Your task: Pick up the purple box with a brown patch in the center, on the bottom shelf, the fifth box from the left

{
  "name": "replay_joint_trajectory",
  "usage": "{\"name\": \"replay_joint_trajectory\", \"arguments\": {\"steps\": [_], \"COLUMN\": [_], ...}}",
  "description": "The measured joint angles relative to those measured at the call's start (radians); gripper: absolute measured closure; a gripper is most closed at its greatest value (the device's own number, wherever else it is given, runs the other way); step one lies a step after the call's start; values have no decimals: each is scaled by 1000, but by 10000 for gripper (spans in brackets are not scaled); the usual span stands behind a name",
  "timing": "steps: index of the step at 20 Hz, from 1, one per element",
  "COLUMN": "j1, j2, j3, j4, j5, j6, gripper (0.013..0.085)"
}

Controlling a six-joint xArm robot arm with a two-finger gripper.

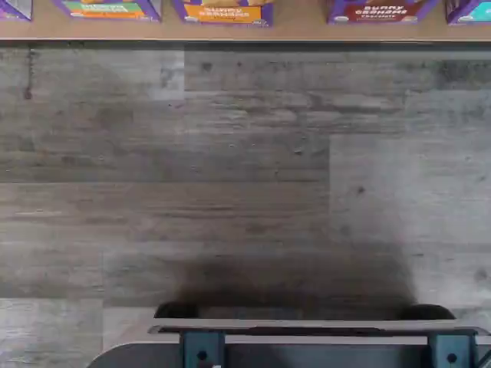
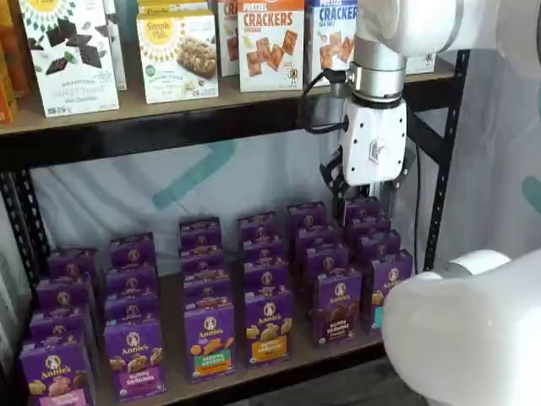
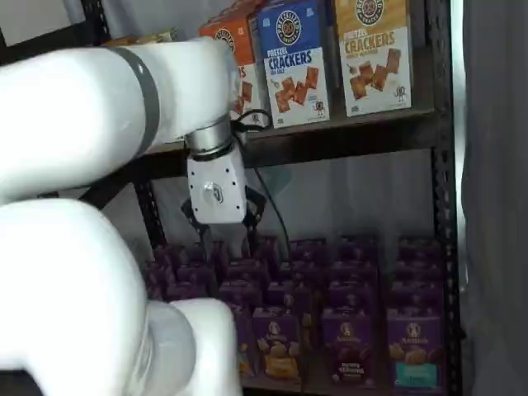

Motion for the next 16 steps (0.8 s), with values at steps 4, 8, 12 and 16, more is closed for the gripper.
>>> {"name": "replay_joint_trajectory", "arguments": {"steps": [4, 8, 12, 16], "j1": [33, 31, 19, 1], "j2": [-9, 14, 51, 78], "j3": [9, 1, 2, 20], "j4": [-64, -69, -79, -75], "j5": [-19, -15, -35, -89], "j6": [43, 42, 34, 18], "gripper": [130, 130, 130, 130]}}
